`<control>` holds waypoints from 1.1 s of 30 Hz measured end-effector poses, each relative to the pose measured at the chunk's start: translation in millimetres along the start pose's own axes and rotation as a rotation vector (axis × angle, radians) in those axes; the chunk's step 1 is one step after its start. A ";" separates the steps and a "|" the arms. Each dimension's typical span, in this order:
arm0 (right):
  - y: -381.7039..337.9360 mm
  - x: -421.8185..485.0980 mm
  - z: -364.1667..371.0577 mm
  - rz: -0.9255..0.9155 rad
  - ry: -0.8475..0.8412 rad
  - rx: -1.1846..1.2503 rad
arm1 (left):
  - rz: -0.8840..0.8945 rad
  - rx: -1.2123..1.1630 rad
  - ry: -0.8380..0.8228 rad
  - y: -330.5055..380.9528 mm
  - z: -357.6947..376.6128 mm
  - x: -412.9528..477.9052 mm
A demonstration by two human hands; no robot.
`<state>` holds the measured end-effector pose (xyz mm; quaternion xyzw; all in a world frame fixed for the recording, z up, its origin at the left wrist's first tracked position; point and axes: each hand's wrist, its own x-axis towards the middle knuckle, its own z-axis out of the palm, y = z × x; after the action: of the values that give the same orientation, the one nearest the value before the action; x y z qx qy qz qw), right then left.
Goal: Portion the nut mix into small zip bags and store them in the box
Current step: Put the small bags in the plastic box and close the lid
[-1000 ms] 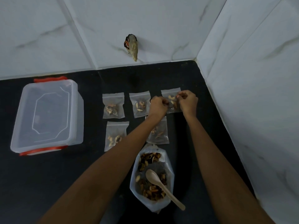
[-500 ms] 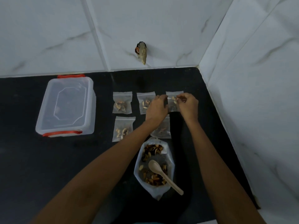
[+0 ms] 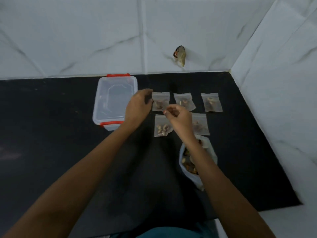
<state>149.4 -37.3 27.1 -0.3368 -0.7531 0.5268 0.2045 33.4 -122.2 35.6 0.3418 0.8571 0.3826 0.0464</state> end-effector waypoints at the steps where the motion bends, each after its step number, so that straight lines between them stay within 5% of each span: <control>1: -4.6 -6.2 11.9 0.035 -0.014 0.023 | -0.015 0.018 0.017 -9.6 -11.4 4.3; 8: -21.7 -32.3 95.7 0.397 -0.037 0.292 | -0.063 0.054 -0.034 -78.7 -78.4 57.5; 14: -25.7 -33.5 139.2 0.613 0.112 0.668 | -0.023 0.151 -0.334 -111.9 -85.1 108.2; 26: -31.3 -28.8 147.1 0.632 0.274 0.845 | -0.040 0.112 -0.385 -127.5 -79.1 133.0; 33: -39.3 -48.6 108.9 0.603 0.187 0.729 | -0.088 0.096 -0.265 -128.2 -104.0 92.7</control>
<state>99.2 -152.4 26.7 -0.4924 -0.3665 0.7598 0.2142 -143.3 -190.3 37.4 0.3530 0.8750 0.2903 0.1596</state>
